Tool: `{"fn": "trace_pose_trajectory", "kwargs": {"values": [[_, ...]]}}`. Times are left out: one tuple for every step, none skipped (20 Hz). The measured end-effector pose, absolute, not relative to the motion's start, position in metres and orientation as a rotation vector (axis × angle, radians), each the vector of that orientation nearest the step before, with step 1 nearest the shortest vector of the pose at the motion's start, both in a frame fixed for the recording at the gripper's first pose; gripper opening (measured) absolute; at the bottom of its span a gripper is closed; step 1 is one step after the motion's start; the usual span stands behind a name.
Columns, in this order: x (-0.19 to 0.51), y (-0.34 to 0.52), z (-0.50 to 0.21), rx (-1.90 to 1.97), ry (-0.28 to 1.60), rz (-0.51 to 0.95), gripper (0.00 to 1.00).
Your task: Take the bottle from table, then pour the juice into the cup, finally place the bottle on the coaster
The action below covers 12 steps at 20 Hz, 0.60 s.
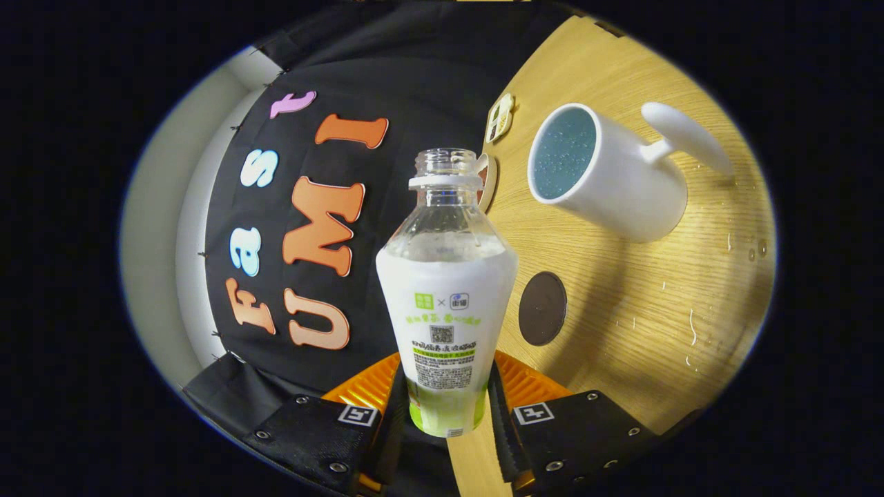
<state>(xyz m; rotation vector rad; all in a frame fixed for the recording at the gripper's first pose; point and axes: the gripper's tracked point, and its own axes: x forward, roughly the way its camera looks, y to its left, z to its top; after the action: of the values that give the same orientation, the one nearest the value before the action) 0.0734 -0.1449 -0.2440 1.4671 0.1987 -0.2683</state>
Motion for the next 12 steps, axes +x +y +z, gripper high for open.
{"fn": "trace_pose_trajectory", "kwargs": {"values": [[0.072,-0.146,-0.242,1.490,0.189,-0.272,0.57],[0.072,-0.146,-0.241,1.514,0.182,-0.271,0.57],[0.071,-0.147,-0.239,1.537,0.171,-0.272,0.57],[0.070,-0.149,-0.238,1.558,0.165,-0.273,0.57],[0.068,-0.152,-0.238,1.576,0.159,-0.279,0.57],[0.068,-0.152,-0.237,1.593,0.154,-0.284,0.57],[0.067,-0.155,-0.234,1.614,0.144,-0.286,0.57],[0.067,-0.157,-0.232,1.633,0.125,-0.281,0.57],[0.066,-0.159,-0.232,1.648,0.118,-0.275,0.57],[0.064,-0.160,-0.234,1.665,0.119,-0.276,0.57],[0.064,-0.161,-0.235,1.683,0.116,-0.278,0.57],[0.064,-0.163,-0.233,1.708,0.105,-0.281,0.57]]}}
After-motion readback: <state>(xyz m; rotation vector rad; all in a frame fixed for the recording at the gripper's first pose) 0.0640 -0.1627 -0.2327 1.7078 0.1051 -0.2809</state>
